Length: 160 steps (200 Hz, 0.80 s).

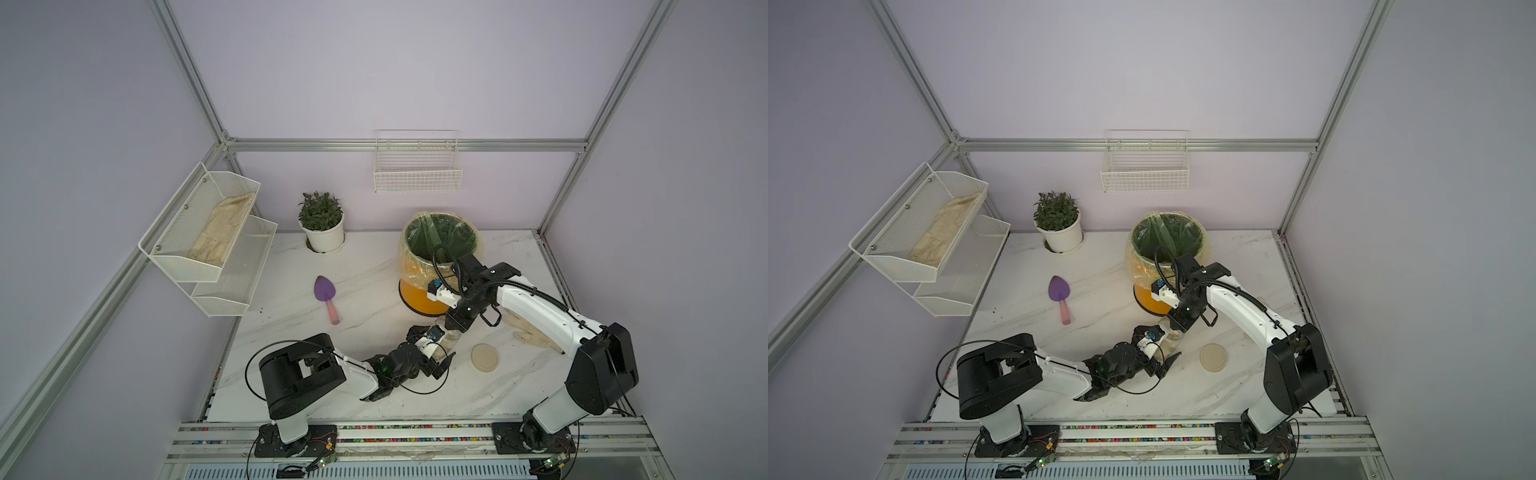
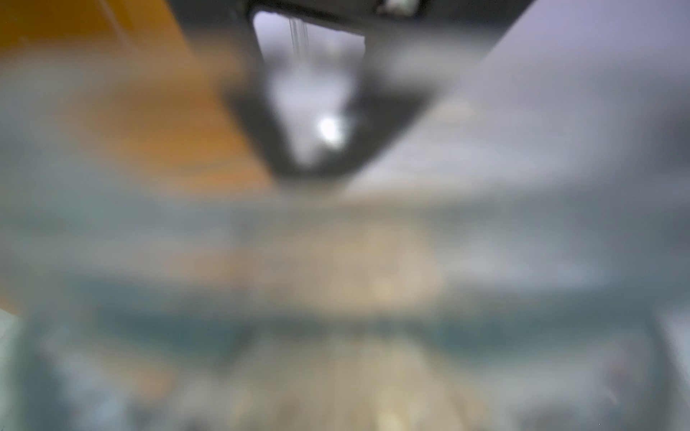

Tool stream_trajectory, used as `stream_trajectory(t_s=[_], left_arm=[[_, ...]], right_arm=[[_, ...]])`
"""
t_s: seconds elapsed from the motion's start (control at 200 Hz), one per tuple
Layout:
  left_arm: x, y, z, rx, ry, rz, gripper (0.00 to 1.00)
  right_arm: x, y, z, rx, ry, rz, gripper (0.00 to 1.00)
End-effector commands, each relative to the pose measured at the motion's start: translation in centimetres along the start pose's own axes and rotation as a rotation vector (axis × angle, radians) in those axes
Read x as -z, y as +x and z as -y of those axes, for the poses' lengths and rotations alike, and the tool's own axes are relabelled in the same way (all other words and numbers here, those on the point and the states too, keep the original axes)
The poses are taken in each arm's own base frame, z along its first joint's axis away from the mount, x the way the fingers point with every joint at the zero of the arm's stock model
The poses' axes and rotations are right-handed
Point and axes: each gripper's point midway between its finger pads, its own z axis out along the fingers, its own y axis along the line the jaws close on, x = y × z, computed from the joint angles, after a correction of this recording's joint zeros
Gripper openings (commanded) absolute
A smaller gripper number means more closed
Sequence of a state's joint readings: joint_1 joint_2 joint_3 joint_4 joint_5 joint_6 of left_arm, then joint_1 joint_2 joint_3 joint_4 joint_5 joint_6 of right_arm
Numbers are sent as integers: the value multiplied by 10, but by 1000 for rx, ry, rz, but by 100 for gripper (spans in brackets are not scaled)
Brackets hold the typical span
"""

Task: Empty expired oatmeal from jars
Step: Place the jar at the center of the board.

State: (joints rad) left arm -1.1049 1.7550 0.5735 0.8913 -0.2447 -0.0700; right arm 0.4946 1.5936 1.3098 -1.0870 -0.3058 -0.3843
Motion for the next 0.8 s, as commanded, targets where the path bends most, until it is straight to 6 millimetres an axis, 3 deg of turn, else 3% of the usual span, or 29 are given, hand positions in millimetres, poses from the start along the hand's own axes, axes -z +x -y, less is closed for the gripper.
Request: stream_trajectory(t_s=[0.0, 0.315, 0.56, 0.795], left_arm=[[6, -10, -10, 42, -32, 60, 100], [20, -21, -11, 60, -17, 66, 100], [31, -17, -9, 106, 6, 56, 100], [46, -23, -4, 145, 45, 27, 100]], right_arm=[[1, -2, -20, 15, -90, 24, 0], [-1, -3, 4, -16, 43, 20, 0], [0, -7, 6, -19, 53, 27, 0], [5, 5, 17, 2, 147, 15, 0]])
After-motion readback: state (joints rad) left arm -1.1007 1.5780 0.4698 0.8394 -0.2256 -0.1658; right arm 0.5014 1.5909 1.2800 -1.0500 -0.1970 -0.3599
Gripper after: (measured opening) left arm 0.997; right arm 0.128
